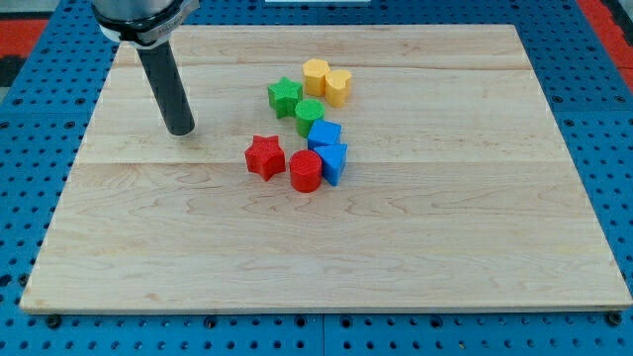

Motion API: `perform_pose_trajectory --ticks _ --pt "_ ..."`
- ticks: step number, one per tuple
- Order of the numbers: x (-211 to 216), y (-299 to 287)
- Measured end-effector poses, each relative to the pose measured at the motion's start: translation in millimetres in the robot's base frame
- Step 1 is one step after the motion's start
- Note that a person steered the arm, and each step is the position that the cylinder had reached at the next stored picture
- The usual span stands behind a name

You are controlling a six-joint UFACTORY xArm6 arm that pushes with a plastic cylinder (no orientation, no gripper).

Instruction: Move the green circle slightly right

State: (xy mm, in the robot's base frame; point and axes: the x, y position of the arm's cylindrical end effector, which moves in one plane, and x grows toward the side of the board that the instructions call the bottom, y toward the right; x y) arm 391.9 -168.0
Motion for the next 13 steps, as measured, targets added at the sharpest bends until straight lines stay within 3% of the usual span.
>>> perform_pose_trajectory --ticks 3,6,10,13 --pt "0.2 -0.2" --pt "0.2 115.0" --pt "-2.2 115.7" --pt "-3.8 180.2"
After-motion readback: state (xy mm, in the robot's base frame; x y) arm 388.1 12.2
